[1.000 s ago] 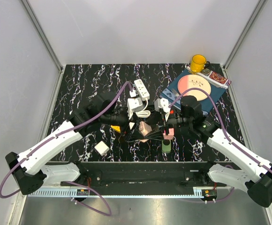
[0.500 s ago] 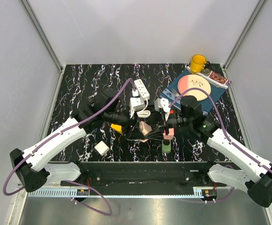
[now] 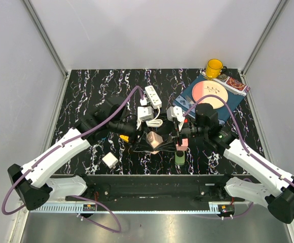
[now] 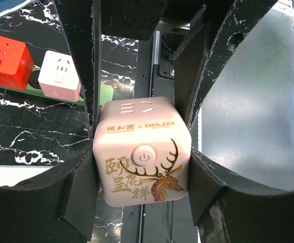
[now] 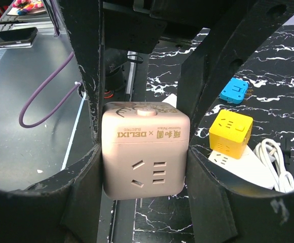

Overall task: Insert the plug
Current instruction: Adjust the plug, then adjust the socket at the center of the board.

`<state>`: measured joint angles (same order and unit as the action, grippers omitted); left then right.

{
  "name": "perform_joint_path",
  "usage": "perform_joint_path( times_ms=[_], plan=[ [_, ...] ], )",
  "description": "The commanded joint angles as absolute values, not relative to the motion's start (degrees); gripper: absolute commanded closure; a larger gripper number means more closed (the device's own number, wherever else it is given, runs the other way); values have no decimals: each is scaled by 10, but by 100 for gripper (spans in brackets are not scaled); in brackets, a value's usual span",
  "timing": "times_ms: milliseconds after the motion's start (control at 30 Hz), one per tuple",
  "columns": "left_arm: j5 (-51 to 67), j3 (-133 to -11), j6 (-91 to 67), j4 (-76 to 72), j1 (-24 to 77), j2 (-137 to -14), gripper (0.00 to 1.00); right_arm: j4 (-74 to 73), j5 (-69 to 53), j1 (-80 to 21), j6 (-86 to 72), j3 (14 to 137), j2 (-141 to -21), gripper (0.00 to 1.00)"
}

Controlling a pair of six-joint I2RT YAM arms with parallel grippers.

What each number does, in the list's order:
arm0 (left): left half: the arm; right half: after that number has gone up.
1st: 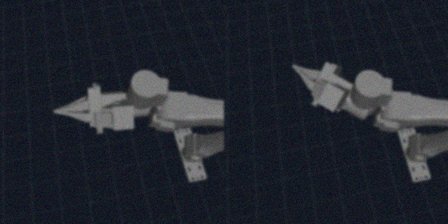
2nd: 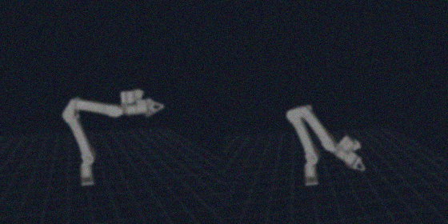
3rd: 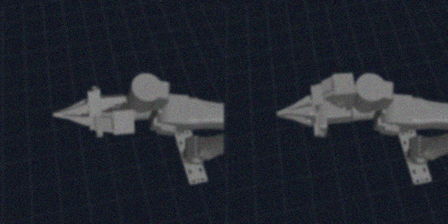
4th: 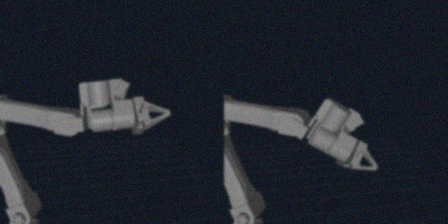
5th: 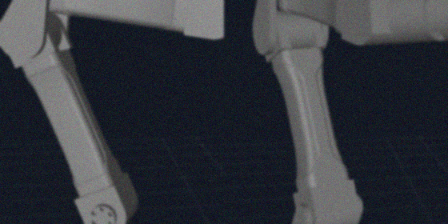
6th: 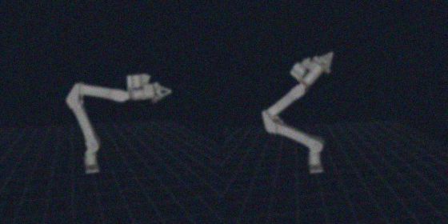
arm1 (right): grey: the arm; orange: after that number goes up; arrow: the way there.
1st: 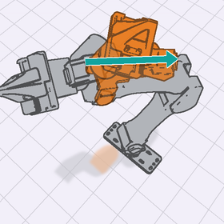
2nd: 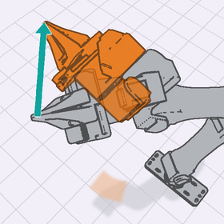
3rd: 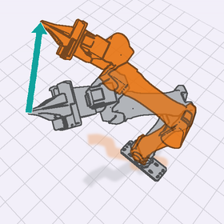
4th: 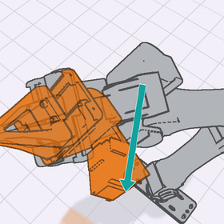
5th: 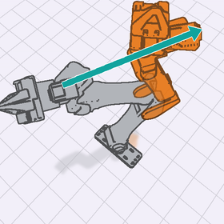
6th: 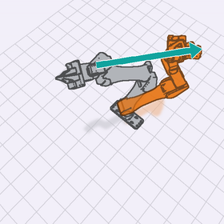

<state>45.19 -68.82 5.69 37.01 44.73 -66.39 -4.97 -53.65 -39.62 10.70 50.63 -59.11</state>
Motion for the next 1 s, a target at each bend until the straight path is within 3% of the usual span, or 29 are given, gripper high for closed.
perform_joint_path(
  times_ms=[0, 67, 133, 200, 233, 333, 367, 567, 800, 967],
  plan=[
    [499, -695, 95, 393, 440, -635, 67, -37, -555, -395, 113, 527, -596, 92],
    [489, -696, 92, 393, 439, -634, 85, -38, -557, -396, 106, 532, -599, 91],
    [469, -698, 88, 391, 439, -635, 89, -41, -562, -395, 103, 535, -604, 82],
    [441, -697, 83, 388, 438, -635, 100, -42, -554, -395, 91, 540, -606, 66],
    [390, -696, 73, 384, 438, -632, 100, -42, -529, -395, 84, 540, -608, 46],
    [265, -681, 51, 376, 435, -628, 100, -44, -465, -394, 54, 541, -613, 19],
    [234, -669, 43, 374, 434, -628, 100, -45, -448, -395, 36, 542, -617, 14],
    [41, -599, -51, 342, 432, -621, 100, -47, -352, -393, -29, 527, -654, 3],
    [-93, -545, -105, 324, 428, -602, 100, -53, -255, -394, -88, 504, -764, 3],
    [-116, -524, -102, 319, 415, -572, 100, -52, -224, -395, -119, 508, -843, 3]
  ],
)
